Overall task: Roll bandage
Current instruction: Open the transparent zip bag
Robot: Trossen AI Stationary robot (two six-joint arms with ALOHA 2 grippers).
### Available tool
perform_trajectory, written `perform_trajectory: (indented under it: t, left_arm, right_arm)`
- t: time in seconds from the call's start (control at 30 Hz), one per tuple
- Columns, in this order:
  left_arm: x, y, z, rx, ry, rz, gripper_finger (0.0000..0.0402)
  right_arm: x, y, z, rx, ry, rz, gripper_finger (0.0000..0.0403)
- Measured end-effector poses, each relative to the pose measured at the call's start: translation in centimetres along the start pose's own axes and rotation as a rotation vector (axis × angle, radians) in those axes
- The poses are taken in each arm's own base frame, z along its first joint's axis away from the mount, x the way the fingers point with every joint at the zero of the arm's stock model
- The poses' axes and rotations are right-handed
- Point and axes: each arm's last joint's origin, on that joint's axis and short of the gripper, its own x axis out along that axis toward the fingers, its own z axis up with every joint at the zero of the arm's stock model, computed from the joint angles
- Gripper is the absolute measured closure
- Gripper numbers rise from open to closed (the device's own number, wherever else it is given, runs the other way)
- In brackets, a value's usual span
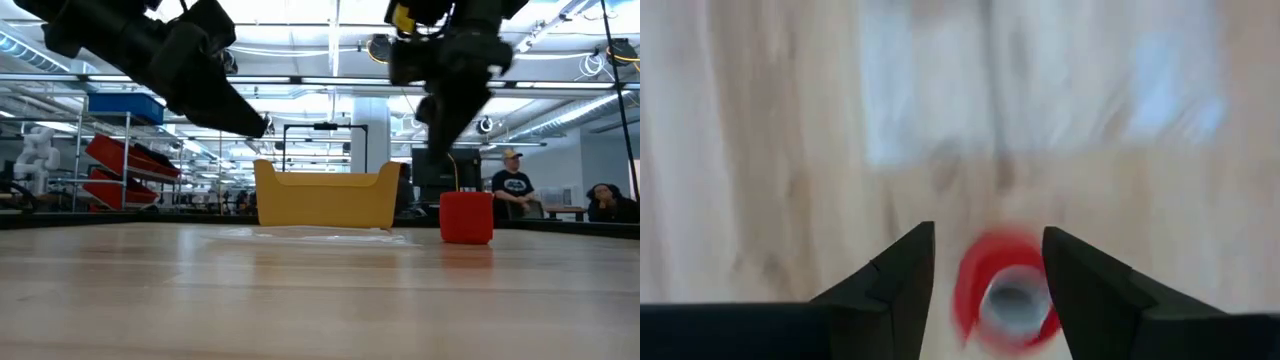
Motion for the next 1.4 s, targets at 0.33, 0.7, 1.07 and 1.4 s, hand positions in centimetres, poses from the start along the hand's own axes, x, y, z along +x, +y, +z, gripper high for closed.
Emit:
perform_trajectory:
  t: [0.33, 0.7, 1.07, 1.4]
  left_arm:
    - [-0.1, 0.4, -1.2, 0.006, 0.113, 0.066, 0.0187]
    - [-0.1, 0.5, -1.6, 0.022, 0.146, 0.093, 0.0187]
    - [-0.2, 0.6, -1.6, 0.027, 0.146, 0.122, 0.0187]
    - [-0.2, 0.7, -1.6, 0.027, 0.142, 0.136, 0.0188]
  right_arm:
    - [4.7, -2.6, 4.7, 0.004, -0.312, -0.033, 0.0229]
    - [9.8, -7.6, 4.6, 0.054, -0.246, -0.161, 0.0229]
    - [11.5, -9.6, 4.3, -0.013, -0.213, -0.195, 0.0231]
    - [11.9, -7.7, 4.2, -0.088, -0.18, -0.169, 0.0369]
